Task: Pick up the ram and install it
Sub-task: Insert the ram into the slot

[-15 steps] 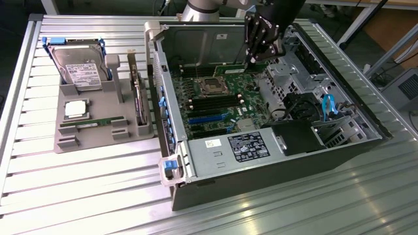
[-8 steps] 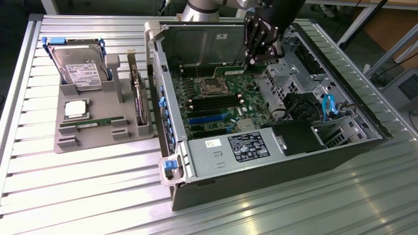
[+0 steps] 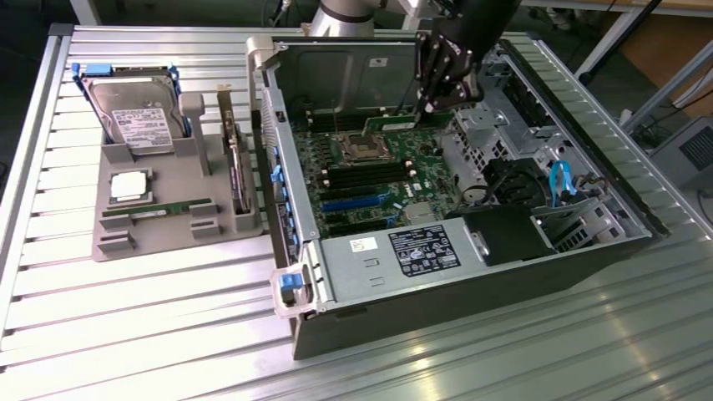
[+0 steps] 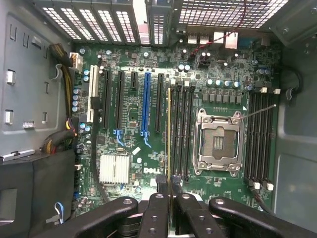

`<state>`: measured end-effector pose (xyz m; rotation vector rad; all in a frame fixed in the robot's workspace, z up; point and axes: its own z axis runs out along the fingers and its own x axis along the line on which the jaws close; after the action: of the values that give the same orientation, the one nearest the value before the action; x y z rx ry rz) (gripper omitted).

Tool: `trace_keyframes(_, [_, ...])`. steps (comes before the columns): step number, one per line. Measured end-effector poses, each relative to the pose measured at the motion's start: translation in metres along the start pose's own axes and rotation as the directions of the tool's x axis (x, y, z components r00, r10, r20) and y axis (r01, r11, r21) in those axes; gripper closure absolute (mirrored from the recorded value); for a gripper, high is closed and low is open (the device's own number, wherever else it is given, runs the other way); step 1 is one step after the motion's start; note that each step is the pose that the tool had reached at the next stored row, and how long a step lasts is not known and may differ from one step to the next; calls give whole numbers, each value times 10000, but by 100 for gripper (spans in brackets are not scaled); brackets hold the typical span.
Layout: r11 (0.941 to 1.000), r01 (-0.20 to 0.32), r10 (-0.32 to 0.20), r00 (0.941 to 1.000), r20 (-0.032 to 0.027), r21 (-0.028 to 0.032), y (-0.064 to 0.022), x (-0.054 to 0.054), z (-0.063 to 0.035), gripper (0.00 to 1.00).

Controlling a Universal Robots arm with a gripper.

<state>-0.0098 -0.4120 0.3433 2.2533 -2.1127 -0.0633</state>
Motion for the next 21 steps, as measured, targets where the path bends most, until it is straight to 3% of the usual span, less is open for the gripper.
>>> trace_keyframes(21, [10000,0,0,10000,0,0,-10,-1,149,88])
